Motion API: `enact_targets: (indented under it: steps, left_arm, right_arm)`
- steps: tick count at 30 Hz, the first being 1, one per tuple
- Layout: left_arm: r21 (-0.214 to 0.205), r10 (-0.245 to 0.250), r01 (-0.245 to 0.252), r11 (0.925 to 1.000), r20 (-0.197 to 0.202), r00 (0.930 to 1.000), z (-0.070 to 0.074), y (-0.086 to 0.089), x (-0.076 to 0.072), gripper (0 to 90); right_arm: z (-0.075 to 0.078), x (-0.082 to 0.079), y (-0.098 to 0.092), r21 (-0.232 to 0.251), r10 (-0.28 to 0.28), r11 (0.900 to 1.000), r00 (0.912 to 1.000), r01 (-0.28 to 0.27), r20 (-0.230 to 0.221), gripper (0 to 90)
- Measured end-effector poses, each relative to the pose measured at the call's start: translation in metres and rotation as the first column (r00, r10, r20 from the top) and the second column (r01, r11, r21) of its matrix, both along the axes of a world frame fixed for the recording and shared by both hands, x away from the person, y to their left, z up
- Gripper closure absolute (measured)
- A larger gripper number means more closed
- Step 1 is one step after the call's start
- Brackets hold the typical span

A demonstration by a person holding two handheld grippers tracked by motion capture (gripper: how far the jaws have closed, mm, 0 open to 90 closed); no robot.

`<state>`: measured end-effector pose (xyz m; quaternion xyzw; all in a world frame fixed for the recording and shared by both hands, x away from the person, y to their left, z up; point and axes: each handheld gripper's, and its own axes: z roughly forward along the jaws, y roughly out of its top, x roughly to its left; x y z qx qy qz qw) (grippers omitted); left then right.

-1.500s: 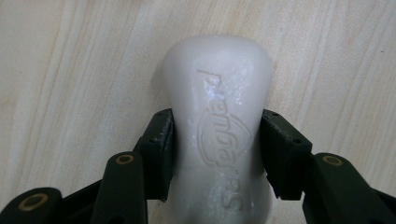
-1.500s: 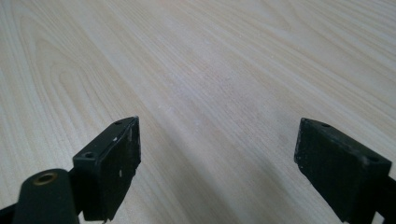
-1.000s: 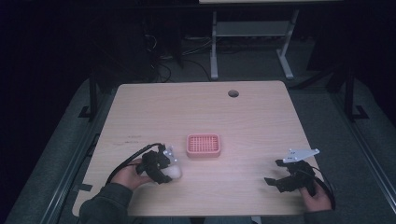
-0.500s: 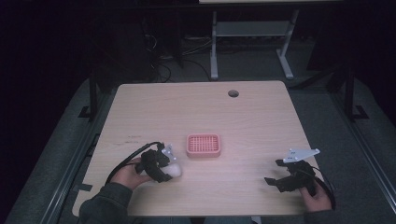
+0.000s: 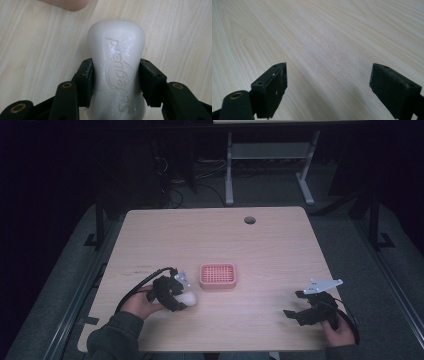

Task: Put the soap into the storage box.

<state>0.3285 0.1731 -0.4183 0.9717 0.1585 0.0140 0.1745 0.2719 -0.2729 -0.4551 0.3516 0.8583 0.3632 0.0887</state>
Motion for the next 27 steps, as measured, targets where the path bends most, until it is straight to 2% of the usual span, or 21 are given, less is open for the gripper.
enact_targets:
  steps: [6, 27]
  left_arm:
    - [0.003, -0.018, 0.018, 0.9998, -0.007, 0.9998, 0.005, -0.006, 0.006, 49.9]
    - [-0.013, -0.032, 0.032, 0.9994, -0.005, 0.9995, 0.021, -0.021, 0.025, 49.9]
  right_arm:
    - [0.0, 0.0, -0.001, 0.004, -0.001, 1.0, 1.0, 0.001, 0.001, 14.3]
    - [0.0, 0.0, -0.001, 0.012, 0.0, 0.9999, 1.0, 0.0, 0.002, 14.3]
